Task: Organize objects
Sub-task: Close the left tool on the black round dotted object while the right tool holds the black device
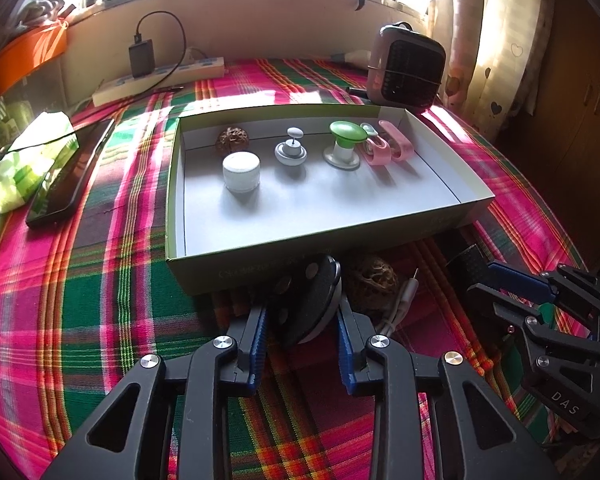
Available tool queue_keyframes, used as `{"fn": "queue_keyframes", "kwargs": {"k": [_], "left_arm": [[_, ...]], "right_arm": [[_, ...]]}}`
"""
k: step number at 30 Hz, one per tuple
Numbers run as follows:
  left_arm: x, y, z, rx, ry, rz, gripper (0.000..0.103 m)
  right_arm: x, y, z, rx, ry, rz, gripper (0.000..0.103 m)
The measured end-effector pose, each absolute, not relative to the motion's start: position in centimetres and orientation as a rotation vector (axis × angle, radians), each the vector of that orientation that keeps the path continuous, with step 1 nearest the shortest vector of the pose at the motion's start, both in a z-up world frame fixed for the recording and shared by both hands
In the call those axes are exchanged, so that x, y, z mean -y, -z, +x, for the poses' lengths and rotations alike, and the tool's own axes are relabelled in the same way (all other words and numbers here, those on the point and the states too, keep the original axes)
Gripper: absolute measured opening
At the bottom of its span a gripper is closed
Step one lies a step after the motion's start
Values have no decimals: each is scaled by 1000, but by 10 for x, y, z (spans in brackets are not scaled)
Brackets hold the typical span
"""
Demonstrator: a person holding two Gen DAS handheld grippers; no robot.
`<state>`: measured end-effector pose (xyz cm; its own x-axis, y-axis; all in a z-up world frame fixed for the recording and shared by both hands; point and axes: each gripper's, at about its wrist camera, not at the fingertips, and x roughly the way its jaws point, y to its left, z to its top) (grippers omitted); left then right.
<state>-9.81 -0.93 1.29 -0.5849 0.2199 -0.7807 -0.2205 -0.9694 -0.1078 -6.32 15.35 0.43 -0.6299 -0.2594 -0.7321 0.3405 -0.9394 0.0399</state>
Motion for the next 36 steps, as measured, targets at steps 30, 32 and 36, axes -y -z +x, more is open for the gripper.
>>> {"fn": "queue_keyframes", "kwargs": {"k": [30,32,36], "left_arm": [[12,-22,-91,26,-2603,-1228,28],[12,-23,-90,26,-2601,-1228,28],[13,-23,-89,31,-2600,-1225,27]], "right_arm": [[-154,-8,-59,-130,2583,1105,28],[-153,-9,-58,-131,2584,1103,28],[-153,-11,-57,-130,2588,1096,27]]}}
